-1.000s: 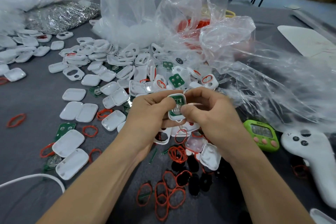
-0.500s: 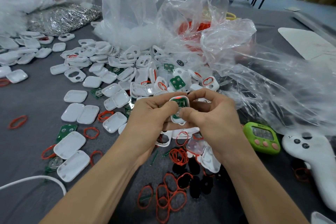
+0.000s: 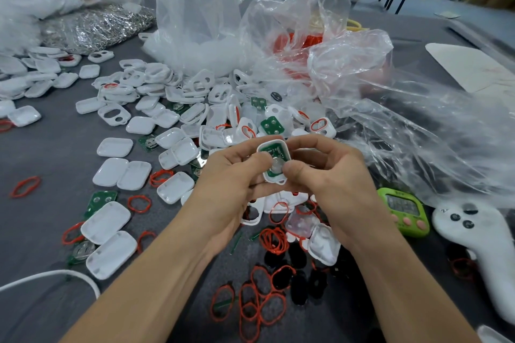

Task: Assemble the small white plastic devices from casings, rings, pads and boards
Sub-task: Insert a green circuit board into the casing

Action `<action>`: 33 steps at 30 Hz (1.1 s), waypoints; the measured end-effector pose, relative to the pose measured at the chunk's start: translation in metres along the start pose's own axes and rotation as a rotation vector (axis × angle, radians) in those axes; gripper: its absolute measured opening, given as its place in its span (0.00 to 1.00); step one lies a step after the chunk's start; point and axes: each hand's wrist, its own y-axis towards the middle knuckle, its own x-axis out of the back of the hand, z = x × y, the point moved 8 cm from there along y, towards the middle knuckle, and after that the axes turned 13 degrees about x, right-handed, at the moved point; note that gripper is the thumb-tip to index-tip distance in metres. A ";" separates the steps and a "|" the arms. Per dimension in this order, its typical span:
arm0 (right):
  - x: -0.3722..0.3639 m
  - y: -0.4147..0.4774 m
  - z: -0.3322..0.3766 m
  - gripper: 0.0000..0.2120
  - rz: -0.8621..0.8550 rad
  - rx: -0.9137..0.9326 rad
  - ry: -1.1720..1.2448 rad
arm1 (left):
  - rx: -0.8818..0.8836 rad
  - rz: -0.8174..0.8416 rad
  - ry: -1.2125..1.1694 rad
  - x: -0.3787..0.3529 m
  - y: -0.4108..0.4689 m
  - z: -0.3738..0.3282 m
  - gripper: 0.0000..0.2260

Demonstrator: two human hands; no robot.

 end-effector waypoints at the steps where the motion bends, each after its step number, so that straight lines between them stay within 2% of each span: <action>1: 0.000 0.000 0.000 0.13 -0.002 0.003 0.003 | 0.001 -0.005 0.005 0.001 0.001 0.001 0.12; 15: -0.004 -0.001 -0.002 0.12 0.020 0.011 0.007 | -0.043 -0.037 0.027 0.001 -0.003 -0.004 0.17; 22: -0.005 0.000 -0.003 0.09 0.022 0.006 0.067 | -0.050 -0.048 0.032 0.003 -0.002 -0.003 0.15; 27: -0.003 0.000 -0.003 0.12 -0.012 0.001 0.021 | -0.053 -0.055 0.040 0.005 -0.001 -0.001 0.13; 31: 0.000 -0.001 -0.005 0.07 -0.044 -0.033 -0.011 | -0.004 -0.045 0.011 0.003 0.000 -0.001 0.11; 33: 0.001 -0.002 -0.006 0.07 -0.052 -0.049 -0.020 | 0.041 -0.015 -0.026 0.003 0.001 0.001 0.14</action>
